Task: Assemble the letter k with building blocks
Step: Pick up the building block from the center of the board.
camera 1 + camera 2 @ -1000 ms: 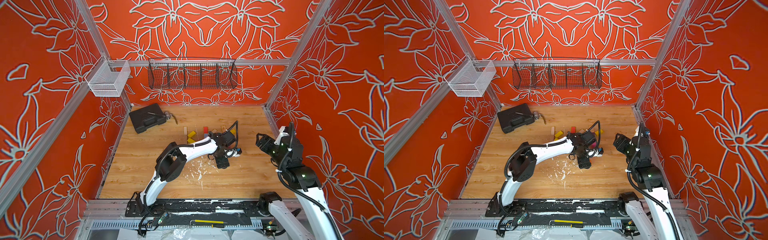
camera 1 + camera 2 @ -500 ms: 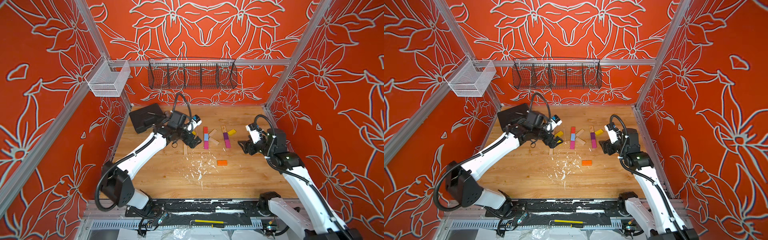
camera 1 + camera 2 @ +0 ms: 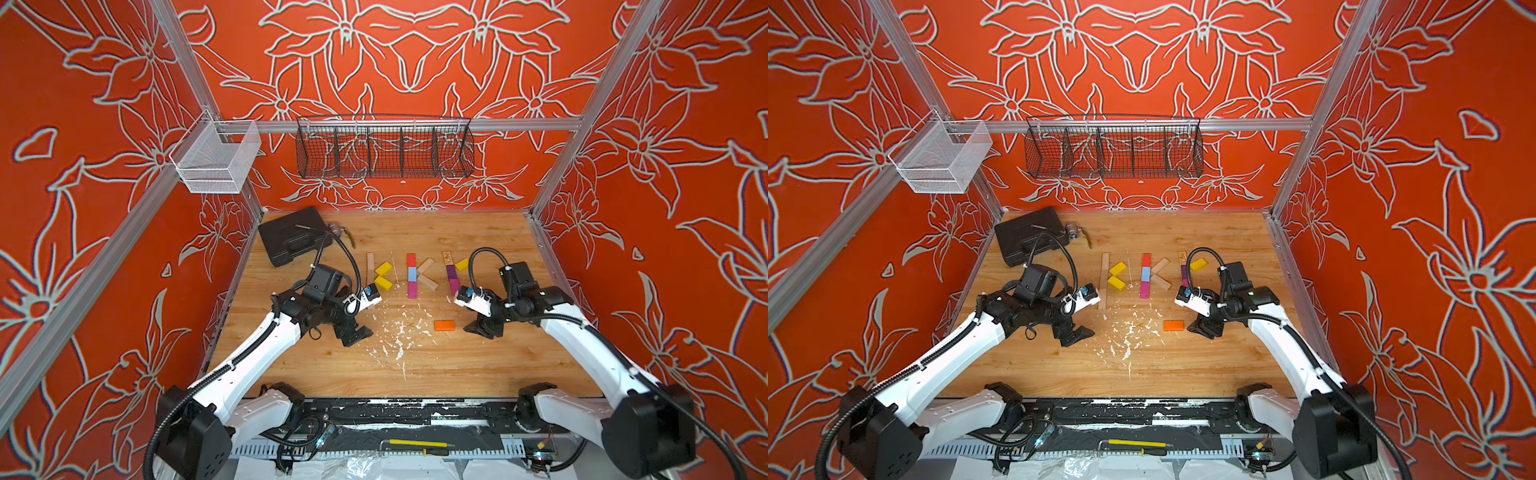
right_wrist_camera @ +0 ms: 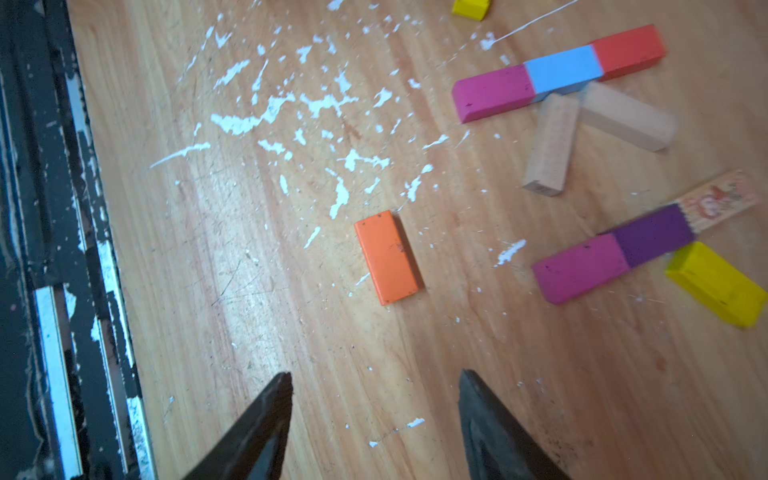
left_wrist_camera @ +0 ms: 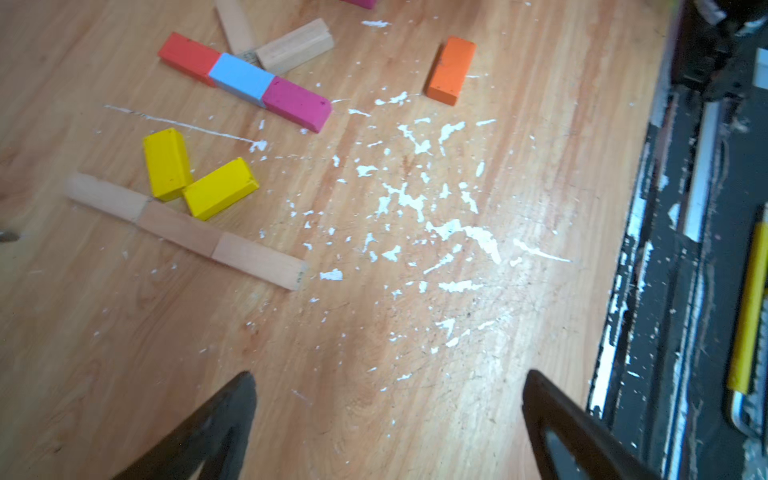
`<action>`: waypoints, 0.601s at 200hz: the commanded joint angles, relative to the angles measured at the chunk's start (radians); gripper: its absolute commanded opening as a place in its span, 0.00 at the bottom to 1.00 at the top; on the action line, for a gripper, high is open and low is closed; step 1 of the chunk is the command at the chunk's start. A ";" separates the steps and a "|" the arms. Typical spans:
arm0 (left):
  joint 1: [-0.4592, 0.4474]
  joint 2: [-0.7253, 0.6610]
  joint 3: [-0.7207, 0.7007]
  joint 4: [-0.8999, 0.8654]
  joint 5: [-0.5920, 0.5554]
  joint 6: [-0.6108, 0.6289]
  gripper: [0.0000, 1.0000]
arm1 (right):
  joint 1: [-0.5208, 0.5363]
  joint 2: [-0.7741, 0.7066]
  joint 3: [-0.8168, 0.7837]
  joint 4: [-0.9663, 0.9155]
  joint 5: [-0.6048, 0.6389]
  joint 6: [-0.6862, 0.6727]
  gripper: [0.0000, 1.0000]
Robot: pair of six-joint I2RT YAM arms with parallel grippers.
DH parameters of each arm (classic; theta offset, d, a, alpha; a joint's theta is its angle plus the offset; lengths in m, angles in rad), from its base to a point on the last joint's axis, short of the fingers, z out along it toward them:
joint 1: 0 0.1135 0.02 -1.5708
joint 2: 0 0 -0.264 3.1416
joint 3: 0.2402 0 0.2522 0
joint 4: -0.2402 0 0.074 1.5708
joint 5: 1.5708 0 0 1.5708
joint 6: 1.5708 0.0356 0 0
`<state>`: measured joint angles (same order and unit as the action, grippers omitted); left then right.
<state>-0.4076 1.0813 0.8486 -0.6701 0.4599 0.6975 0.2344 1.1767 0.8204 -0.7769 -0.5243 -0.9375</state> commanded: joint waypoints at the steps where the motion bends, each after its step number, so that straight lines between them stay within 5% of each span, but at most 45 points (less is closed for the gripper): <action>1: 0.000 -0.023 0.010 0.032 0.115 0.088 0.98 | 0.031 0.064 0.033 -0.008 0.033 -0.091 0.64; 120: 0.009 0.036 0.039 -0.034 0.019 0.121 0.98 | 0.155 0.332 -0.012 0.314 0.147 -0.068 0.59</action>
<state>-0.4065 1.1011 0.8642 -0.6704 0.4938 0.7971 0.3672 1.4868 0.8234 -0.5274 -0.4072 -0.9855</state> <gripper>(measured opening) 0.981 0.597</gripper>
